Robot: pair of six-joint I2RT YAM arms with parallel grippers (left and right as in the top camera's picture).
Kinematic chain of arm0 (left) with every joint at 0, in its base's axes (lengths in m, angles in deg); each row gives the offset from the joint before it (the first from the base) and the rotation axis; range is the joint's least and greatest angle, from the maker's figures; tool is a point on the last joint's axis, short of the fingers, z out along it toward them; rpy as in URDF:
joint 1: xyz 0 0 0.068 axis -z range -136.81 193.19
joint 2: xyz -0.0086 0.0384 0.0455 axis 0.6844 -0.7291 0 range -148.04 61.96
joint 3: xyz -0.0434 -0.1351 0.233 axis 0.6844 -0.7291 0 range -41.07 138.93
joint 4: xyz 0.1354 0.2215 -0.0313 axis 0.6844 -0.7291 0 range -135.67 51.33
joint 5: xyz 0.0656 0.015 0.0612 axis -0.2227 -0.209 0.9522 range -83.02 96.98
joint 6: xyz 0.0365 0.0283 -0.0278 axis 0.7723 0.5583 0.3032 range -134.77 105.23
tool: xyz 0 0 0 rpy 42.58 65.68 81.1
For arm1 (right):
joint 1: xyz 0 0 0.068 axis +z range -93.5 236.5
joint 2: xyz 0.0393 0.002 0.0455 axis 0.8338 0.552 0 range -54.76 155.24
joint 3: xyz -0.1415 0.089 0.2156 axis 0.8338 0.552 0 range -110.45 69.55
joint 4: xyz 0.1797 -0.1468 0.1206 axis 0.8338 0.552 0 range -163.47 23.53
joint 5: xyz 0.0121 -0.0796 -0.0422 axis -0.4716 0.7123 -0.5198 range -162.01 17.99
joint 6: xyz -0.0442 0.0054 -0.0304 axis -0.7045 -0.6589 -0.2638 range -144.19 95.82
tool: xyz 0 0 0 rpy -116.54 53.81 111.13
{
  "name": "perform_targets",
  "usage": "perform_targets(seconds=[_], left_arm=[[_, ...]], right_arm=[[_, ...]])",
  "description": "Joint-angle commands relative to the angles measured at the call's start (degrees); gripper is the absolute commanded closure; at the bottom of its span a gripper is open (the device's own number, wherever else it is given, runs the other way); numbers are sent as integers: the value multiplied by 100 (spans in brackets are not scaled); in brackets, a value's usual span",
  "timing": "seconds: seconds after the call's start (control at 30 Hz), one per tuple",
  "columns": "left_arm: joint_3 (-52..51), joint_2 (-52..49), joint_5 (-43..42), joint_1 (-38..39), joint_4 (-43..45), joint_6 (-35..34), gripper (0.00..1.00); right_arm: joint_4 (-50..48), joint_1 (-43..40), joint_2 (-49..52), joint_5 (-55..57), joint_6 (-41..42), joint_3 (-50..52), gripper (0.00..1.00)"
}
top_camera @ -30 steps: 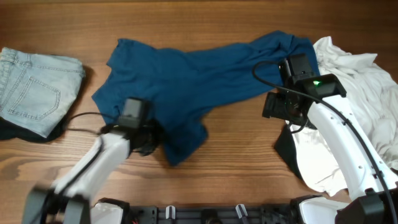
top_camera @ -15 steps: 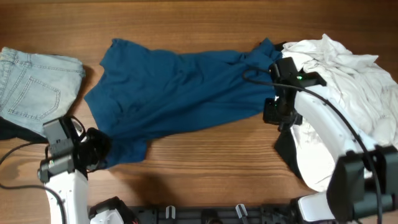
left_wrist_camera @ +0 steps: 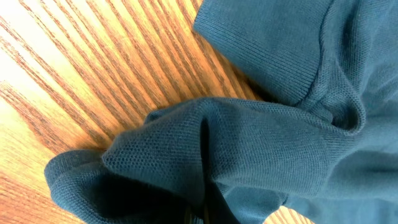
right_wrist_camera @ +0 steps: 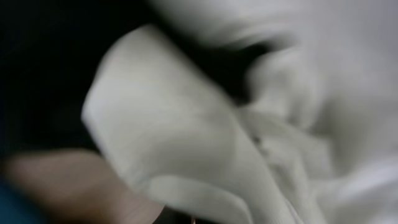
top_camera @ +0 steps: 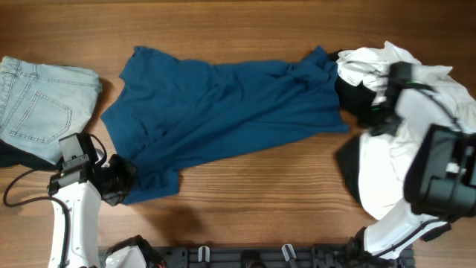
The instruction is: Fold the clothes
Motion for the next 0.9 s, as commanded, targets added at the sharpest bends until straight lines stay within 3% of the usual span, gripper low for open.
perform_targets(seconds=[0.0, 0.13, 0.23, 0.3, 0.43, 0.7, 0.77, 0.87], left_arm=[[44, -26, -114, -42, 11, 133, 96], [44, -26, -114, -42, 17, 131, 96], [44, -26, -114, -42, 13, 131, 96], [44, -26, -114, -42, 13, 131, 96], [44, -26, -114, -42, 15, 131, 96], [44, -26, -111, -42, 15, 131, 96], [44, -26, -111, -42, 15, 131, 96], [44, -26, -111, -42, 13, 131, 96]], right_arm=[[356, -1320, 603, 192, 361, -463, 96], [1121, -1622, 570, -2649, -1384, -1558, 95], [1617, -892, 560, -3209, -2465, -1823, 90], [1438, -367, 560, -2830, -2553, -1812, 88], [391, 535, 616, -850, -1823, -1657, 88], [-249, 588, 1405, -1318, -2144, -1652, 95], [-365, 566, 1657, -826, -2124, -1652, 94], [-708, 269, 1759, 754, -1360, -1681, 96]])
